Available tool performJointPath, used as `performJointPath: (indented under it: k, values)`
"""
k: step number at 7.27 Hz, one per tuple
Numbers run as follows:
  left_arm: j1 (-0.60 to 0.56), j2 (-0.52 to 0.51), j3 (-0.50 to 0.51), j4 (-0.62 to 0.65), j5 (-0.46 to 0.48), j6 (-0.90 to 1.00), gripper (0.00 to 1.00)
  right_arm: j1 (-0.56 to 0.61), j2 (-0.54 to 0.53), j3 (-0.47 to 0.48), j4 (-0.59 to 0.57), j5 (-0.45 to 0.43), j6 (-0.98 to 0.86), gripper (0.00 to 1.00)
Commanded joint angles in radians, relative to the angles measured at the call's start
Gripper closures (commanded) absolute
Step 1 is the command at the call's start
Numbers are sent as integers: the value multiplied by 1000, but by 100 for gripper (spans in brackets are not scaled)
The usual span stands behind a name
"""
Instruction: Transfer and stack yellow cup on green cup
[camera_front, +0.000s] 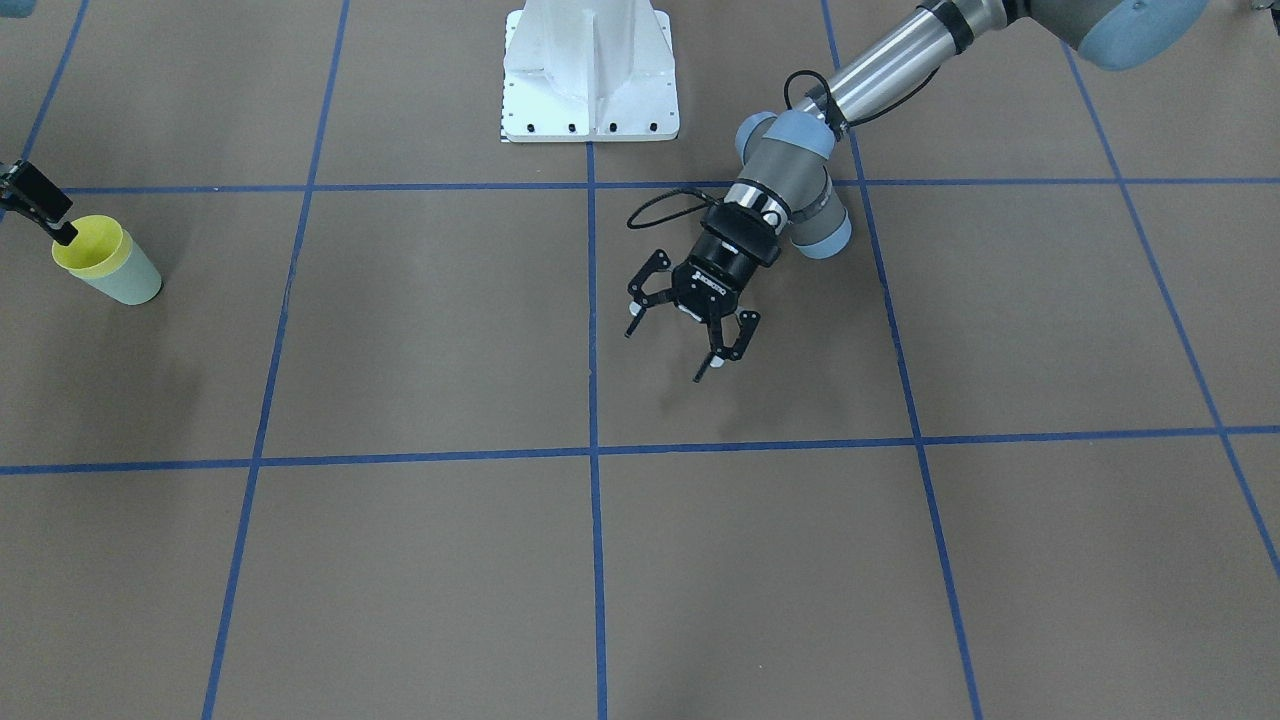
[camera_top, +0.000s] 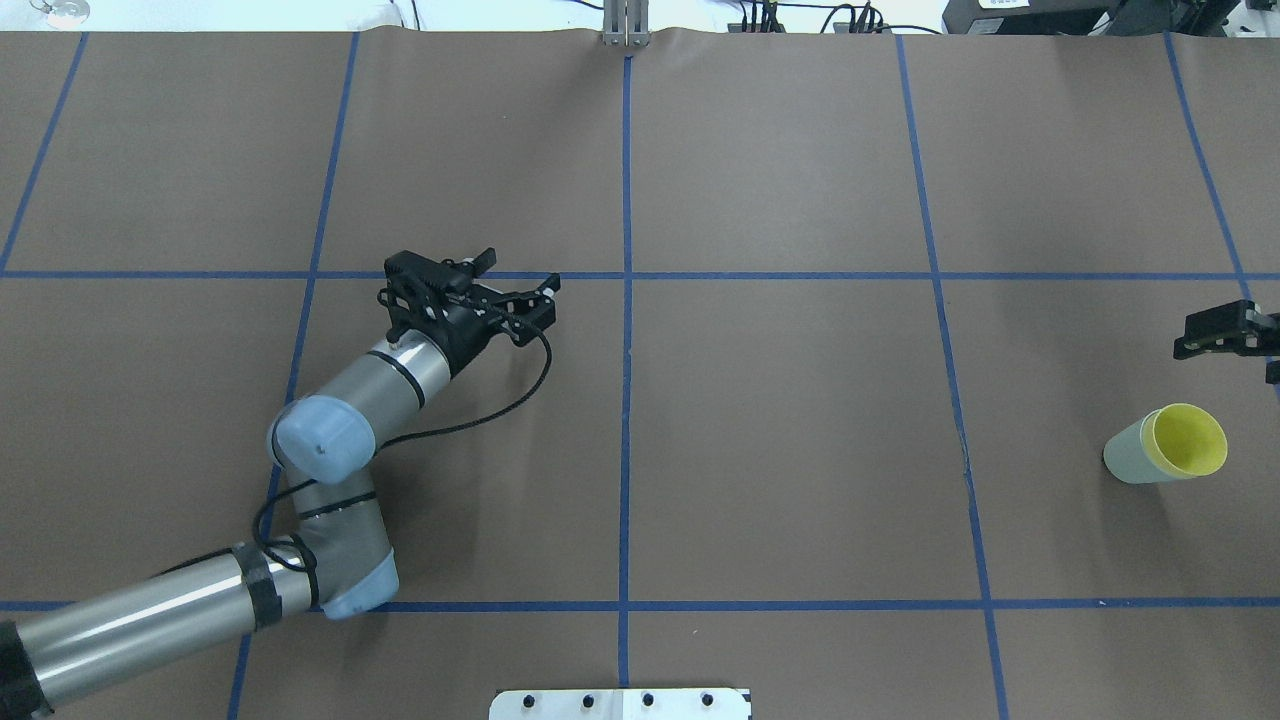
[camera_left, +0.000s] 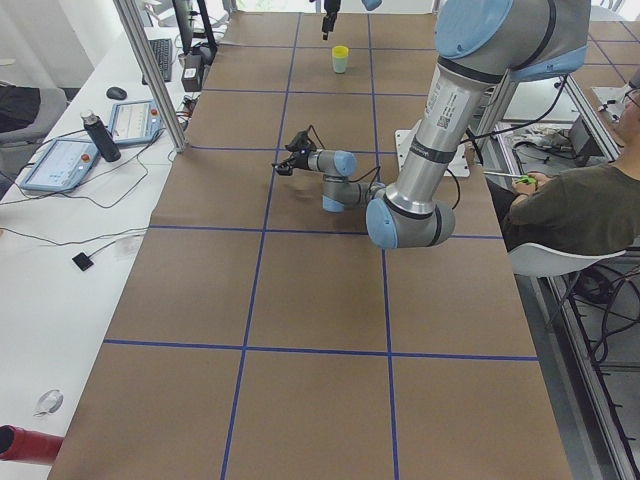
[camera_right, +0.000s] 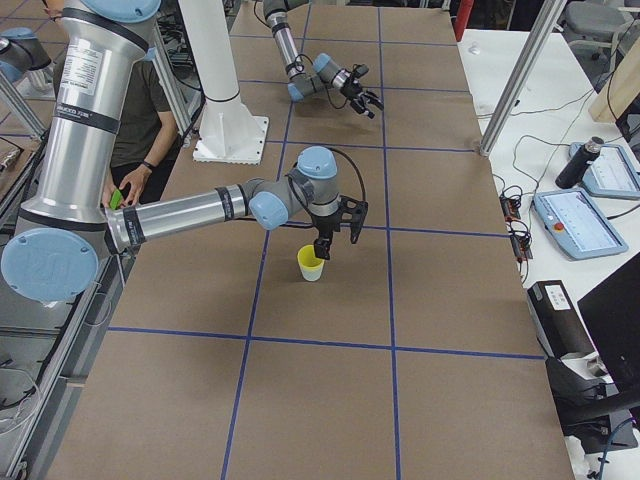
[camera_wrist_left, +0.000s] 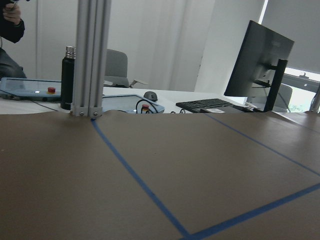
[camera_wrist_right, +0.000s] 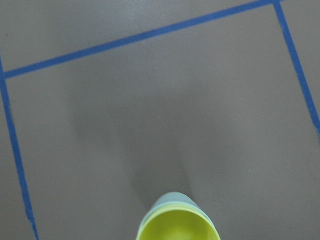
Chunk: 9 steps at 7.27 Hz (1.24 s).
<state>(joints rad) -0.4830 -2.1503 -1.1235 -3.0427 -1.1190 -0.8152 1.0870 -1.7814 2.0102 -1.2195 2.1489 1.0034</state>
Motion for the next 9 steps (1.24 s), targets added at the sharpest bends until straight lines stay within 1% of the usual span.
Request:
performJointPath:
  k: [1, 2, 3, 4, 5, 6, 7, 8, 9]
  values:
    - [-200, -11, 8, 320, -196, -39, 0, 39, 111, -85, 0, -1, -3, 0]
    - [-301, -17, 4, 461, -325, -27, 0, 63, 143, -117, -2, 2, -38, 0]
    - [-422, -17, 5, 531, -492, -4, 0, 88, 158, -152, -6, 5, -131, 0]
    - [-533, -11, 5, 623, -660, 80, 0, 111, 213, -221, -9, 8, -184, 0]
    - [-624, 3, 5, 721, -826, 181, 0, 128, 259, -278, -9, 12, -187, 0]
    - [-696, 33, -1, 804, -969, 218, 0, 160, 286, -303, -17, 40, -196, 0]
    - [-779, 38, -1, 899, -1172, 219, 0, 218, 286, -342, -31, 114, -306, 0]
    - [-861, 43, -15, 951, -1317, 232, 0, 265, 287, -352, -88, 162, -434, 0]
    - [-888, 56, -27, 955, -1367, 387, 0, 289, 306, -355, -163, 164, -515, 0]
